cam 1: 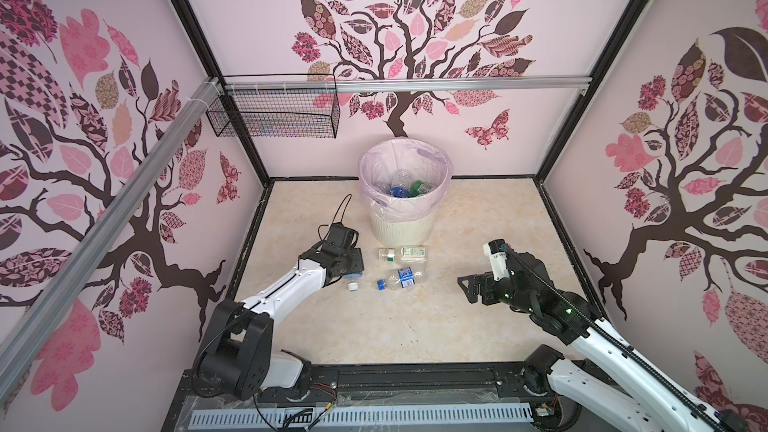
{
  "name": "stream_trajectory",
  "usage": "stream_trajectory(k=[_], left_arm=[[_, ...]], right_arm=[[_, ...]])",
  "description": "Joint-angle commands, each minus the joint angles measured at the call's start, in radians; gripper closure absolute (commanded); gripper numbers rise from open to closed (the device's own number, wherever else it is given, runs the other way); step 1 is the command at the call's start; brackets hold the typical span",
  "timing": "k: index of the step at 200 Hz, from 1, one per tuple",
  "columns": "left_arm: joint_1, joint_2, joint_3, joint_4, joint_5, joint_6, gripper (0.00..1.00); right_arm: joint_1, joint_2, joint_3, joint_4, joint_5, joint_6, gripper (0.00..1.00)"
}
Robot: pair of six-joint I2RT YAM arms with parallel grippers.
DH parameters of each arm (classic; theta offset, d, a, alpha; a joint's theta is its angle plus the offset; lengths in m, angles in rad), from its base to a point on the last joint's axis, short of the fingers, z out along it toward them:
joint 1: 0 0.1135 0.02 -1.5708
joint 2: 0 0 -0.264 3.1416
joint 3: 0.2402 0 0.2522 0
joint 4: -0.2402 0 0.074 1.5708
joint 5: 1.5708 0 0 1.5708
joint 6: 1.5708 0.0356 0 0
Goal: Throw the plastic bottles in the bin
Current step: 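Grasp the blue-labelled bottle with the left gripper and lift it, then carry the bottle with the left gripper and drop it into the bin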
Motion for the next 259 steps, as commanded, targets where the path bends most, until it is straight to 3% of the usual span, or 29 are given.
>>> stream_trajectory(k=[1, 79, 123, 163, 188, 210, 238, 259], left_arm=[[0.004, -0.122, -0.01, -0.083, -0.031, 0.009, 0.42], [0.007, -0.714, 0.088, -0.25, -0.054, 0.154, 0.39], [0.007, -0.818, 0.166, -0.192, 0.027, 0.156, 0.38], [0.007, -0.589, 0.312, -0.036, 0.151, 0.156, 0.4], [0.007, -0.36, 0.465, 0.113, 0.186, 0.164, 0.41], [0.007, -0.103, 0.67, 0.184, 0.282, 0.16, 0.4], [0.002, 0.273, 1.02, 0.052, 0.393, 0.173, 0.17], [-0.002, 0.341, 1.154, -0.063, 0.333, 0.21, 0.1]], right_arm=[[-0.001, -0.007, 0.006, 0.004, -0.003, 0.003, 0.02], [-0.001, -0.001, 0.005, 0.005, -0.005, 0.003, 0.02], [-0.001, 0.01, 0.008, 0.0, -0.005, 0.003, 0.02], [-0.001, 0.012, 0.008, 0.004, 0.004, 0.003, 0.02], [-0.001, -0.001, 0.007, 0.0, 0.005, 0.006, 0.02], [-0.001, -0.01, 0.006, 0.001, 0.005, 0.007, 0.02], [-0.001, -0.005, 0.005, 0.006, 0.0, 0.012, 0.03], [0.001, -0.013, 0.006, -0.002, -0.005, 0.021, 0.03]])
